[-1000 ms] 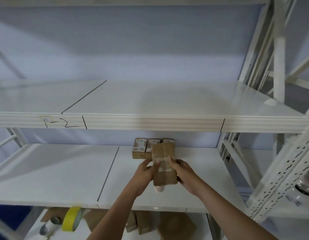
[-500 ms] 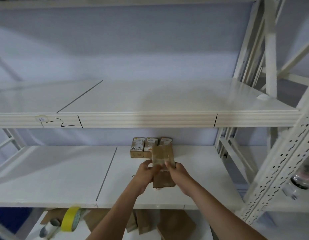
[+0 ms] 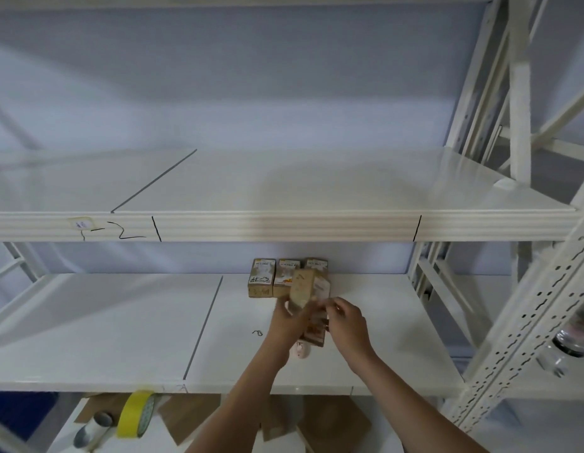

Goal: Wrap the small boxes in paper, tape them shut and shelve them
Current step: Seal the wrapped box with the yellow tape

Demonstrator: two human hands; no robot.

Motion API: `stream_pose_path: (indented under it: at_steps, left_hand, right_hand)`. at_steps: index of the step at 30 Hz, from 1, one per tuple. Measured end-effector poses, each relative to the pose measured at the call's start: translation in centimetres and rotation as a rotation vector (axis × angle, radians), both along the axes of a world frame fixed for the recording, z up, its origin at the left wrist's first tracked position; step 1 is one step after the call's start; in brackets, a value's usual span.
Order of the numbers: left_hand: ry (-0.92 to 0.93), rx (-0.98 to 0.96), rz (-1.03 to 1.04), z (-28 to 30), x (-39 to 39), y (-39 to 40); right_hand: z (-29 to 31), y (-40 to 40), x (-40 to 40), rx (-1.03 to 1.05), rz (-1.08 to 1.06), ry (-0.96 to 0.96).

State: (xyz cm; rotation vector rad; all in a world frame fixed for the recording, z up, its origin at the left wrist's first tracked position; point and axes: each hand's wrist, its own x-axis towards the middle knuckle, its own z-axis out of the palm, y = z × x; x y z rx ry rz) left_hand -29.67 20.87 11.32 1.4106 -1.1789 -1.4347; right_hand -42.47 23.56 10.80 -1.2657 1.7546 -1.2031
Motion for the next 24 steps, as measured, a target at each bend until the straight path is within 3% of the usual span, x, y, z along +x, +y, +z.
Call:
stream_pose_path:
  at_steps: [2, 4, 7, 15, 19, 24]
  left_hand:
    - [0.034, 0.033, 0.022, -0.7, 1.4, -0.2]
    - [0.203, 0.097, -0.033, -0.9, 2.4, -0.1]
    - [0.398, 0.097, -0.136, -0.8, 2.7, 0.8]
    - [0.086, -0.026, -0.131, -0.5, 2.3, 0.9]
    - [0.158, 0.015, -0.05, 0.0, 2.0, 0.9]
    - [0.047, -0.058, -0.018, -0.1, 2.2, 0.5]
  right_hand:
    - [0.3, 0.1, -0.8, -0.028, -0.02, 0.037]
    - [0.9, 0.1, -1.2, 0.048, -0.025, -0.029]
    - [0.9, -0.1, -1.1, 0.247, 0.117, -0.355]
    - [0.2, 0.1, 0.4, 0.161, 0.208, -0.36]
    - [0.9, 0.0, 1.4, 0.123, 0.188, -0.326]
    - [0.9, 0.0, 1.4, 0.091, 0.191, -0.415]
